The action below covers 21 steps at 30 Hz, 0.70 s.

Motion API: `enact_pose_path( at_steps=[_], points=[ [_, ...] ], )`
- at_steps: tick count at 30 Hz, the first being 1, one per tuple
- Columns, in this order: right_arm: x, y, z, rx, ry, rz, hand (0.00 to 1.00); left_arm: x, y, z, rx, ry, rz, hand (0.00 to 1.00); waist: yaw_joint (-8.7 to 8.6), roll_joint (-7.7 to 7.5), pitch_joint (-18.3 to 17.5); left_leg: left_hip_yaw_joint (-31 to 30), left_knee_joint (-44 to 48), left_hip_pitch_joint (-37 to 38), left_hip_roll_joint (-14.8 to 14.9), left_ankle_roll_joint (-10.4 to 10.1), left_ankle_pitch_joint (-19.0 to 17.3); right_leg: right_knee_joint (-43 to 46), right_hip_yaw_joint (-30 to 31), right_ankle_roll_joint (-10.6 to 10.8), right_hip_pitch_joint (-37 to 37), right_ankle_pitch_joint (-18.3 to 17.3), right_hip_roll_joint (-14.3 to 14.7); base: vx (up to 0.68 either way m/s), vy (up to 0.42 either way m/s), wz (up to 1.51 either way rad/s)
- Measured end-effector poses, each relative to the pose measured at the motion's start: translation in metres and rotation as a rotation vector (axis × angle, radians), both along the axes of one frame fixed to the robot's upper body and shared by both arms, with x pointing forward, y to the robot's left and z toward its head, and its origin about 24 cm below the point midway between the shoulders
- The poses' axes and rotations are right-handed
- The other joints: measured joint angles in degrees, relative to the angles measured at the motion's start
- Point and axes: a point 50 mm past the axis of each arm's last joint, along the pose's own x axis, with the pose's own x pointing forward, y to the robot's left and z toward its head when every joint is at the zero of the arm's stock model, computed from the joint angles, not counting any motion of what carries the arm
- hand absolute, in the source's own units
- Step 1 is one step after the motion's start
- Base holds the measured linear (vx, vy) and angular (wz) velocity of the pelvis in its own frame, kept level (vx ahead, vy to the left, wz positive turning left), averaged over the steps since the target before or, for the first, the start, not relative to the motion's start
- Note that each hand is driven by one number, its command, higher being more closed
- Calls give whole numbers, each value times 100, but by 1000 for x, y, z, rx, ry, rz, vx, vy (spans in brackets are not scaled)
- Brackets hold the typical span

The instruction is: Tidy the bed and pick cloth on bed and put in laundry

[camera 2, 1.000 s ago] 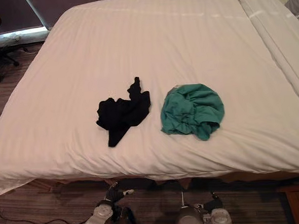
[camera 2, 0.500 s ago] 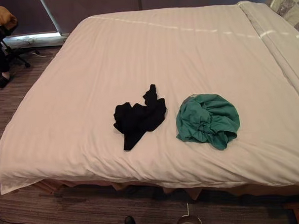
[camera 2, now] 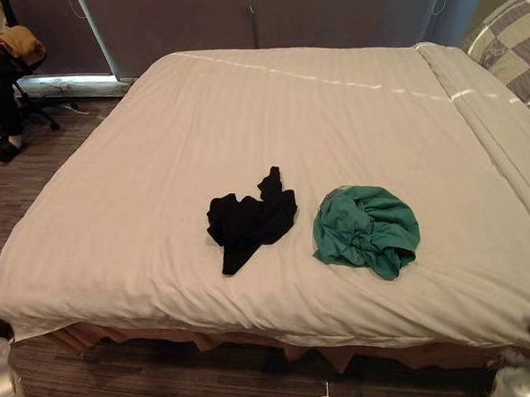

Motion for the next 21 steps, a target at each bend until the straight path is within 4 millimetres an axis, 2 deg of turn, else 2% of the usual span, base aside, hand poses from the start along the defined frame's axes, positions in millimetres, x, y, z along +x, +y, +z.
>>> enact_pose_path(
  at_steps=[2, 3, 4, 6, 8, 9, 12, 15, 19, 21],
  points=[
    [24, 2, 16, -81, 11, 94, 0, 26, -21, 8, 28, -30, -132, 0, -14, 95, 52, 10, -4, 13, 6, 13, 18, 10, 31, 6, -6, 11, 11, -18, -4, -5],
    [30, 4, 19, -94, 8, 115, 0, 31, -27, 9, 33, -32, -164, 0, -24, 115, 65, 11, -5, 12, 8, 14, 24, 11, 35, 6, -9, 16, 14, 0, 0, 0],
    [42, 10, 27, -127, -3, 173, 0, 47, -43, 11, 46, -33, -259, 0, -36, 173, 104, 12, -10, 8, 11, 19, 37, 21, 43, 3, -20, 23, 17, 0, 0, 0],
    [56, 16, 32, -151, -6, 230, 0, 59, -58, 13, 66, -25, -346, 0, -74, 201, 128, 35, -10, -12, 12, 25, 45, 53, 77, 1, -78, 25, 17, -23, -5, -8],
    [78, 30, 39, -187, -29, 324, 0, 76, -82, 18, 101, -29, -472, 0, -135, 215, 254, 98, -1, -86, 11, 31, 92, 124, 175, -7, -234, 52, 18, -23, 0, -14],
    [83, 34, 41, -194, -39, 344, 0, 80, -87, 20, 107, -31, -496, 0, -151, 217, 309, 108, 0, -91, 12, 34, 100, 132, 191, -11, -255, 63, 21, -38, 4, -14],
    [105, 57, 58, -253, -92, 464, 0, 107, -122, 30, 163, -23, -652, 0, -161, 226, 583, 262, 4, -299, 11, 72, 176, 225, 386, -19, -626, 161, 33, -57, 12, -22],
    [124, 75, 67, -277, -126, 548, 0, 136, -147, 40, 198, 1, -750, 0, -176, 225, 862, 425, 6, -533, 13, 114, 248, 266, 593, -25, -1008, 297, 64, -68, 16, -26],
    [135, 96, 75, -309, -166, 645, 0, 164, -166, 60, 251, 3, -801, 0, -207, 229, 1185, 631, 6, -839, 10, 173, 319, 306, 845, -15, -1484, 452, 98, -61, 6, -29],
    [136, 103, 80, -329, -191, 672, 0, 174, -168, 69, 261, 13, -794, 0, -275, 222, 1324, 686, 7, -970, 10, 190, 351, 311, 896, -6, -1643, 505, 107, -19, -9, -16]
  ],
)
